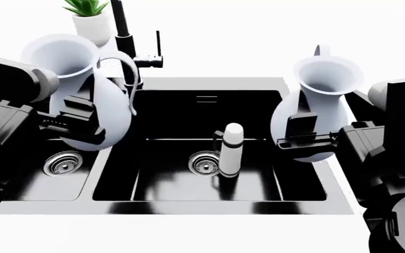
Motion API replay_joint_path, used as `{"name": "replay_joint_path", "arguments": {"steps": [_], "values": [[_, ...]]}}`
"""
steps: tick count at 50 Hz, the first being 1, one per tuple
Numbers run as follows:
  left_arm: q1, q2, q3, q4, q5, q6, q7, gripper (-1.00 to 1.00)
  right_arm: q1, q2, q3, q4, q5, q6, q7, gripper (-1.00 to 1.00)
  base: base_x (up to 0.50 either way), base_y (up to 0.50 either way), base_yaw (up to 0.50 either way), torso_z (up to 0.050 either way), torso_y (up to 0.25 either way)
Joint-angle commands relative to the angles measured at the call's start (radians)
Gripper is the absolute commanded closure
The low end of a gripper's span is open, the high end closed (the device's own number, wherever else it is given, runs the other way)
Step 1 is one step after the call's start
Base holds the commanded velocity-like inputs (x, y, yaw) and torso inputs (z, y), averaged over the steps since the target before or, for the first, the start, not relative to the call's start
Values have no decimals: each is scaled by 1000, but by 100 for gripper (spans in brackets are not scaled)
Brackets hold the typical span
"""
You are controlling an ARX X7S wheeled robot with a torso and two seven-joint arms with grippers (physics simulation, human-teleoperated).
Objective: Pick the pitcher and pitcher and place them in the sink. Then turn on the water.
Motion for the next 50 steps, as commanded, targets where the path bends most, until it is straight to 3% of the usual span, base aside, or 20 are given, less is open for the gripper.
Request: {"name": "replay_joint_path", "arguments": {"steps": [1, 50], "values": [[3, -5, -7, -3, 8, 15, -3, 100, 8, 1, 5, -1, -13, 7, -3, 100, 0, 500, 0, 0, 10], [25, -23, 5, -5, 21, 45, 7, 100, 10, -4, -3, 7, -8, -12, -1, 100, 0, 490, 0, 0, 1]]}}
